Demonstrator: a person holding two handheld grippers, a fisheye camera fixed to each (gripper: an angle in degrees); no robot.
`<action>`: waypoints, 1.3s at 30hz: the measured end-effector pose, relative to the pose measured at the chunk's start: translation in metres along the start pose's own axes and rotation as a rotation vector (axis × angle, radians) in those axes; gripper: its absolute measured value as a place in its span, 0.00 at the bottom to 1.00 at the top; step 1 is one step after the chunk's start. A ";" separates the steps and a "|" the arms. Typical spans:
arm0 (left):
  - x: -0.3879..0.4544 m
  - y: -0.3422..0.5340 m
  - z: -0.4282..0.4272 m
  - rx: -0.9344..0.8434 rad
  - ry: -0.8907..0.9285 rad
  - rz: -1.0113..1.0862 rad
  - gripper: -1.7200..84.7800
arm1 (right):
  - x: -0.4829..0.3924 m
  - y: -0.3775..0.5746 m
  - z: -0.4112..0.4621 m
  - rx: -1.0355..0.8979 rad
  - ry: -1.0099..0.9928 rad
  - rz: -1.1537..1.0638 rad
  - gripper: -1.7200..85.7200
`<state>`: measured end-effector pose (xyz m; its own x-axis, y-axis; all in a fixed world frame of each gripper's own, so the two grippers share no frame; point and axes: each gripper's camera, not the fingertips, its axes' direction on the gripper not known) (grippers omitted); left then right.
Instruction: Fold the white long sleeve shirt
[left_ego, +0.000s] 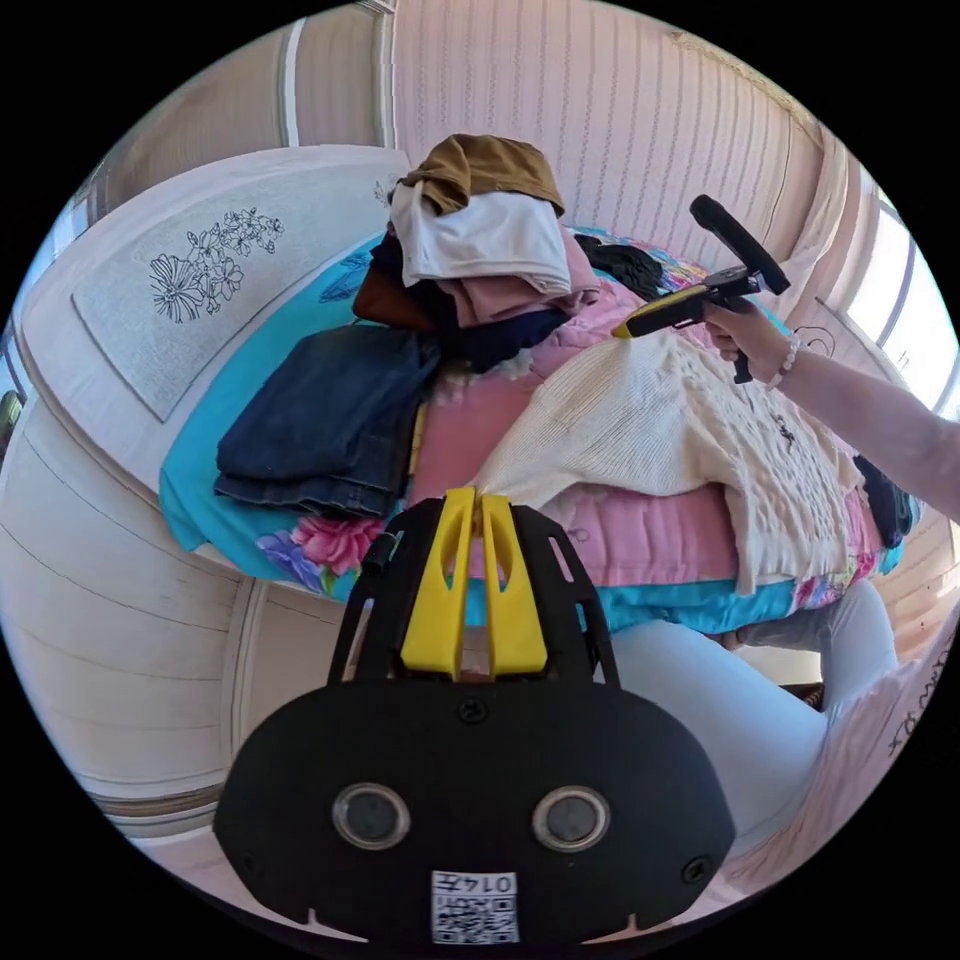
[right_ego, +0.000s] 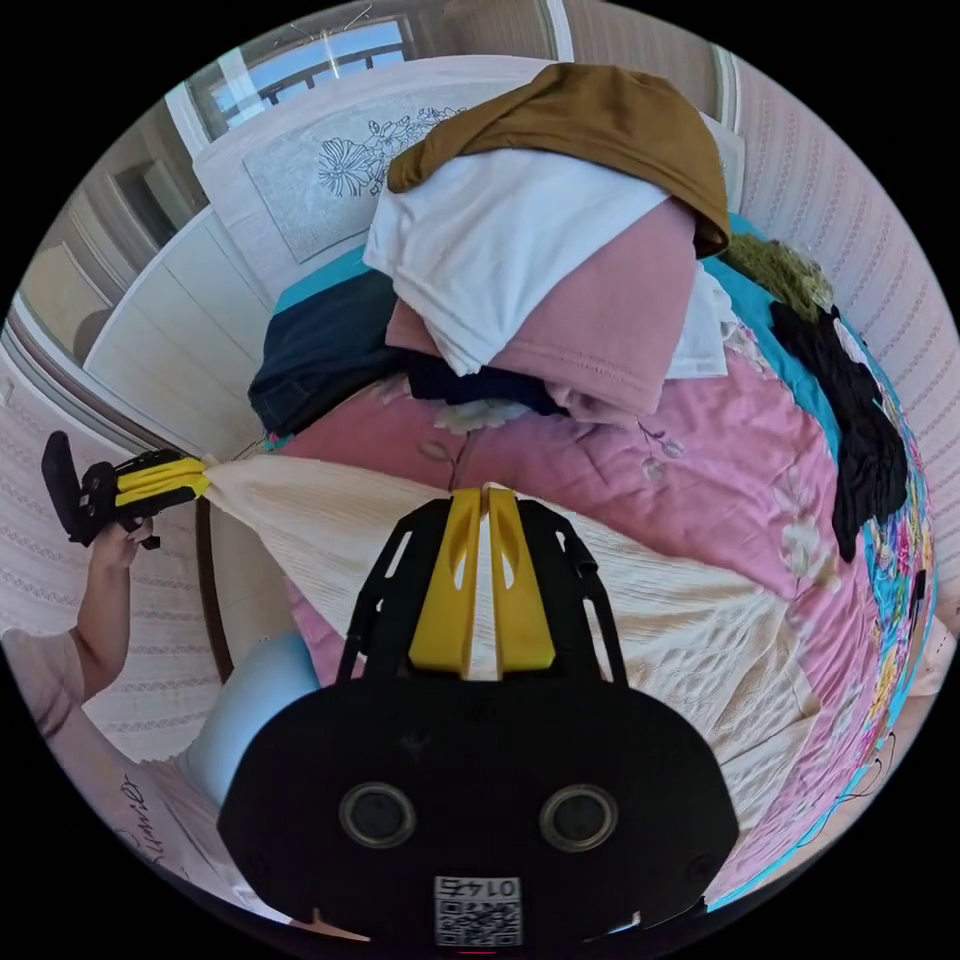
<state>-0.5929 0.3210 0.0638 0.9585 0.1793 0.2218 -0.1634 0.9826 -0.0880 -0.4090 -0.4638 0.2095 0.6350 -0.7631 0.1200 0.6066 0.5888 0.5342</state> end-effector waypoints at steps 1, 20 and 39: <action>-0.006 -0.009 0.009 -0.028 0.009 -0.018 0.01 | 0.000 -0.004 0.004 -0.013 0.019 0.001 0.03; 0.080 0.018 0.016 -0.095 0.005 -0.041 0.10 | 0.060 0.262 -0.120 0.213 -0.026 0.167 0.10; 0.532 -0.065 0.022 -0.144 0.546 0.571 0.10 | 0.138 0.844 -0.274 0.424 0.251 1.225 0.10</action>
<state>-0.0775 0.3534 0.2084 0.7212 0.5667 -0.3983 -0.6668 0.7238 -0.1774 0.3220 0.0011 0.4476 0.7606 0.2971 0.5773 -0.5869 0.6947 0.4158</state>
